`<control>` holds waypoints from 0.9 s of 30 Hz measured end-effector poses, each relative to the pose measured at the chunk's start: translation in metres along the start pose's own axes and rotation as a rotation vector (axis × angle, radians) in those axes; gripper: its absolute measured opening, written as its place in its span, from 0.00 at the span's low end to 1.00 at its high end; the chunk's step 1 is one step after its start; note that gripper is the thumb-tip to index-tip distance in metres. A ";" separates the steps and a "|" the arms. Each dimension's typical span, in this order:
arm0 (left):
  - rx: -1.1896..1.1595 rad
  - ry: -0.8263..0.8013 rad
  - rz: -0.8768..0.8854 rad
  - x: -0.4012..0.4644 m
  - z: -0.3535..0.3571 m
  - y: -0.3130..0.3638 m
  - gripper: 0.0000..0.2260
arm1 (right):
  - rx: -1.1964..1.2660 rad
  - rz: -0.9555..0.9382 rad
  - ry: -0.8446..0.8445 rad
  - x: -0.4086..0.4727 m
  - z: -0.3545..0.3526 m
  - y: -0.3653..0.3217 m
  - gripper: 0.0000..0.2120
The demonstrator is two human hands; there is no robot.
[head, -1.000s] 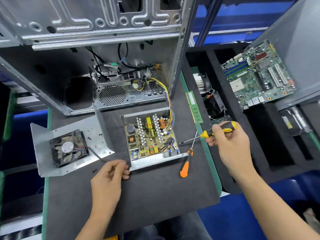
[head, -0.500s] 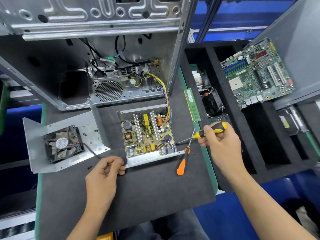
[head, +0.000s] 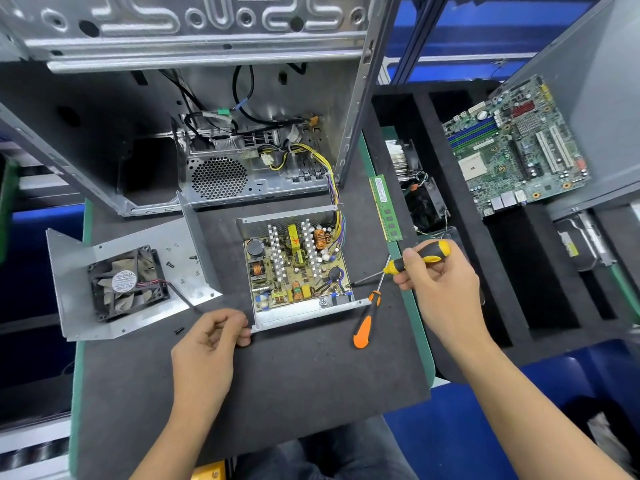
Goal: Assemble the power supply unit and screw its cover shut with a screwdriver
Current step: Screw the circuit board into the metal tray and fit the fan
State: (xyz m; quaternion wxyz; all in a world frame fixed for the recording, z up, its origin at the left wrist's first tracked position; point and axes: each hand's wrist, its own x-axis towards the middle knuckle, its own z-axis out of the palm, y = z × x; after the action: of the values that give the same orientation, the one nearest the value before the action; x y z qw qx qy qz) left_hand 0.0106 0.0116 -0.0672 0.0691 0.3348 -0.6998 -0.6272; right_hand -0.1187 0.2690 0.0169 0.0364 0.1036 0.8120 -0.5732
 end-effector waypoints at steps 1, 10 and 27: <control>-0.002 0.002 0.002 0.000 0.000 0.000 0.12 | -0.006 -0.009 -0.007 -0.001 0.000 -0.001 0.04; -0.004 -0.008 0.019 0.000 0.000 -0.001 0.13 | -0.183 -0.200 -0.118 -0.007 0.004 -0.012 0.10; 0.028 0.002 0.073 -0.002 0.004 -0.005 0.13 | -1.032 -0.468 -0.383 0.006 0.010 -0.071 0.10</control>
State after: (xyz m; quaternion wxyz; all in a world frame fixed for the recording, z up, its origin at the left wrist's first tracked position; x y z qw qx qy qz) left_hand 0.0121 0.0158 -0.0716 0.0880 0.3107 -0.7203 -0.6139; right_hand -0.1398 0.2379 0.0785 0.1007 -0.2142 0.9658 -0.1061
